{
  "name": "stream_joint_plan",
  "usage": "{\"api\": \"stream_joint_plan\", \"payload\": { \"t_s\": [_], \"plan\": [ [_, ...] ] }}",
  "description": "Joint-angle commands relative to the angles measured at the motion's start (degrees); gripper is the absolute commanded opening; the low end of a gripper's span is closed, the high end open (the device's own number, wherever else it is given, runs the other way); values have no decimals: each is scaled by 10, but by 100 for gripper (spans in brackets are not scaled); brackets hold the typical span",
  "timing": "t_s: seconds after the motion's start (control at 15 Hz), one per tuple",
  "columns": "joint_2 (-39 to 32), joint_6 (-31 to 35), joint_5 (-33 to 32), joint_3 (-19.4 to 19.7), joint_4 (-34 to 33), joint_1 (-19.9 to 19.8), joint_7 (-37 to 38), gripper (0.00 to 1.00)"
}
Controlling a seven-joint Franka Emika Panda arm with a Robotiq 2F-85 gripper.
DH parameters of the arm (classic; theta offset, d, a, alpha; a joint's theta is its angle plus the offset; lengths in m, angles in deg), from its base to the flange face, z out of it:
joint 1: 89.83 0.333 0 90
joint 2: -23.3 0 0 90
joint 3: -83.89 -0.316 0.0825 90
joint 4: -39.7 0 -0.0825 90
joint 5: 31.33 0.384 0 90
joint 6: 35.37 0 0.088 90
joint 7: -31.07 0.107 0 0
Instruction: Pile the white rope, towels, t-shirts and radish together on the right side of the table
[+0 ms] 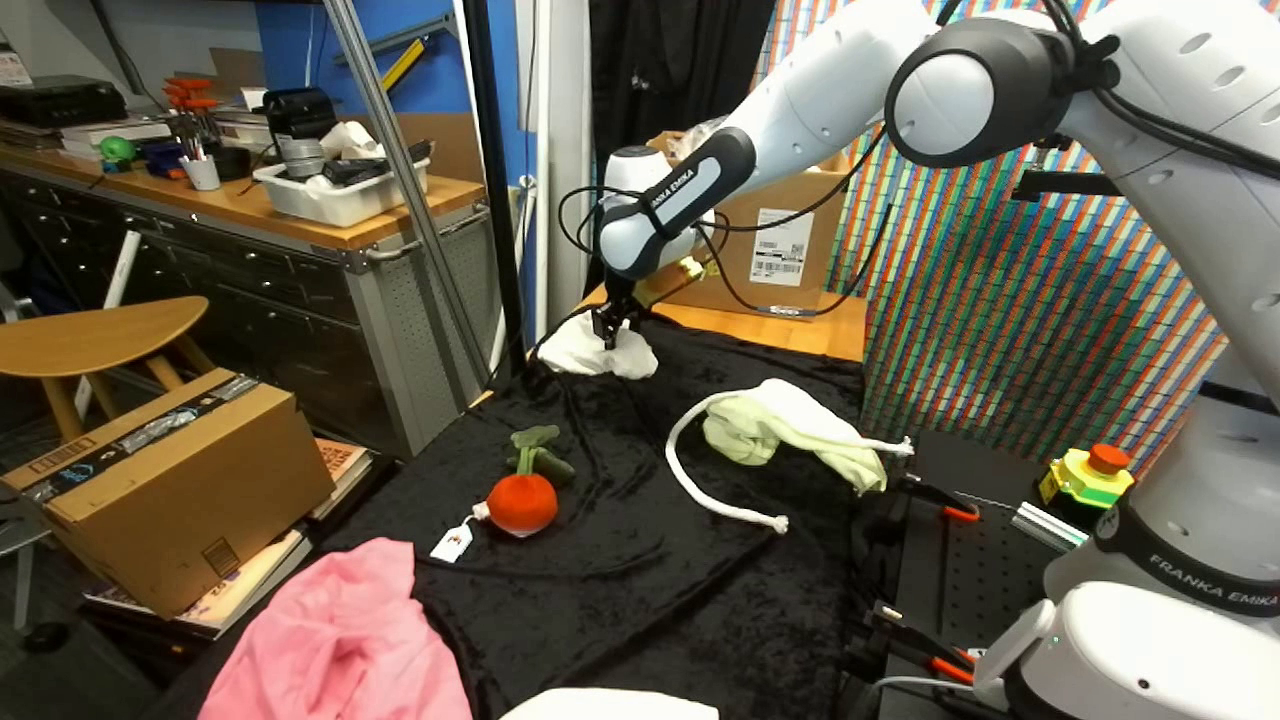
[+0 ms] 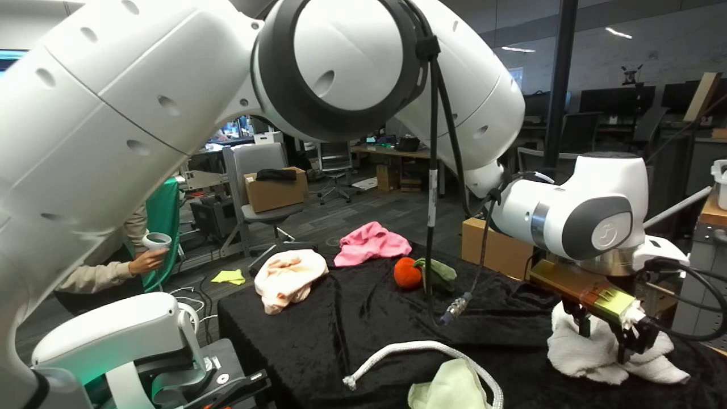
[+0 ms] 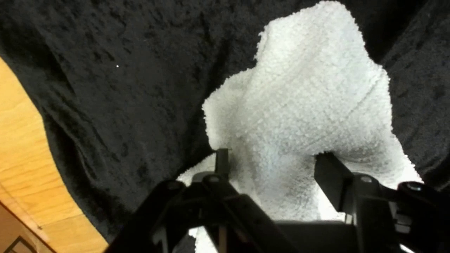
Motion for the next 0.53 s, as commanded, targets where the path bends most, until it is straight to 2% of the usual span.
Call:
{"api": "stream_joint_plan", "payload": {
  "t_s": [0.0, 0.2, 0.33, 0.47],
  "plan": [
    [11, -12, 4, -3, 7, 1, -6, 35],
    [25, -30, 6, -12, 16, -3, -21, 12],
    [36, -52, 3, -14, 21, -3, -32, 8],
    [52, -79, 11, -33, 29, -14, -70, 4]
  ]
}}
